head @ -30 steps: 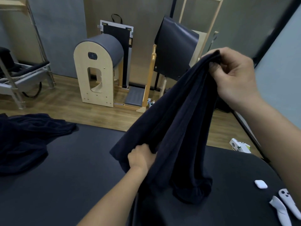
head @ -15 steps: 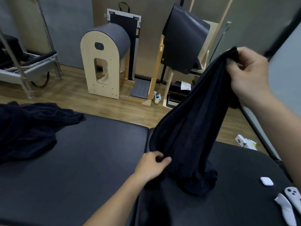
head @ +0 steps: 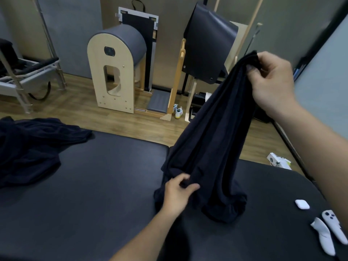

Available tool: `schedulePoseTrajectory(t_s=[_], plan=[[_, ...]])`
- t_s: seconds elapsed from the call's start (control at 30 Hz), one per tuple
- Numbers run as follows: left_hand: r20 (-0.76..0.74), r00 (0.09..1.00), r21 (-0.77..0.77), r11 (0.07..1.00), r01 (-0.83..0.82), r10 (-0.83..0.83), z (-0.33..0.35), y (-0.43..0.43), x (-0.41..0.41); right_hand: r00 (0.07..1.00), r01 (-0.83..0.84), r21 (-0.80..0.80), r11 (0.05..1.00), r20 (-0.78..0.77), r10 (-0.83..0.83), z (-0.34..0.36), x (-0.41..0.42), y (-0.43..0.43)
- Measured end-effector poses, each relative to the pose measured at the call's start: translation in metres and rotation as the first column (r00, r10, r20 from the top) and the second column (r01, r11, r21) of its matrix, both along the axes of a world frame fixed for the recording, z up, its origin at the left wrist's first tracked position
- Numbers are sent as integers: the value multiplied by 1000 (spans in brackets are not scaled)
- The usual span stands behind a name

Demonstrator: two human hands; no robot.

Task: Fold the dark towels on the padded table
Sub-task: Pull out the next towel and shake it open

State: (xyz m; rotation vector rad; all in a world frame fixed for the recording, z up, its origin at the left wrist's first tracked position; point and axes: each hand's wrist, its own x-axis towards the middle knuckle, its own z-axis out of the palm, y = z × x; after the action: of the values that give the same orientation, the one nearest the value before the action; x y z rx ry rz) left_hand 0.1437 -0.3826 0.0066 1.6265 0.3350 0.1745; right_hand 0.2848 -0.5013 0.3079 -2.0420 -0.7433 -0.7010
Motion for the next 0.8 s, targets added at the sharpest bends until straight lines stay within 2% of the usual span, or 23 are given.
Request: schedulePoseTrajectory(t_s=[0.07,0.1,0.13,0.2,0.27,0.3,0.37,0.43,0.5,0.53,0.6,0.63,0.8], plan=[[6,999,-29,999,-35,35,-4,22,-8,996,77,-2,997,-51,-77,-8,16,-18],[7,997,-116,991,-73,74,-5,34,-13,991,99,8,995,-90,-98,-13,21,-26],[12,991,-246,961,-129,136,-1,46,-18,986,111,15,994,-124,-108,-18,25,-33],[-10,968,-504,835,-221,250,15,67,-20,978,113,6,994,-178,-110,-30,27,-41],[-53,961,-614,750,-244,270,32,80,-18,968,111,4,994,-227,-107,-41,27,-46],[-54,964,-608,758,-238,259,40,84,-17,964,113,15,994,-242,-106,-44,27,-47],[-25,971,-470,854,-223,239,50,92,-19,957,131,42,991,-266,-115,-46,29,-50],[-5,985,-210,963,-170,173,51,102,-22,955,140,41,989,-268,-124,-44,29,-54],[-49,994,75,992,-99,103,51,116,-22,962,128,20,992,-246,-119,-40,29,-58],[-90,992,229,971,-66,89,51,123,-21,966,127,0,992,-226,-124,-40,30,-60],[-146,976,499,863,-71,165,51,138,-18,973,133,-49,990,-183,-140,-43,33,-65],[-161,963,558,825,-94,218,51,143,-17,976,130,-63,990,-171,-139,-45,33,-68],[-307,900,634,772,-49,309,39,162,-13,985,111,-162,981,-116,-130,-49,26,-60]])
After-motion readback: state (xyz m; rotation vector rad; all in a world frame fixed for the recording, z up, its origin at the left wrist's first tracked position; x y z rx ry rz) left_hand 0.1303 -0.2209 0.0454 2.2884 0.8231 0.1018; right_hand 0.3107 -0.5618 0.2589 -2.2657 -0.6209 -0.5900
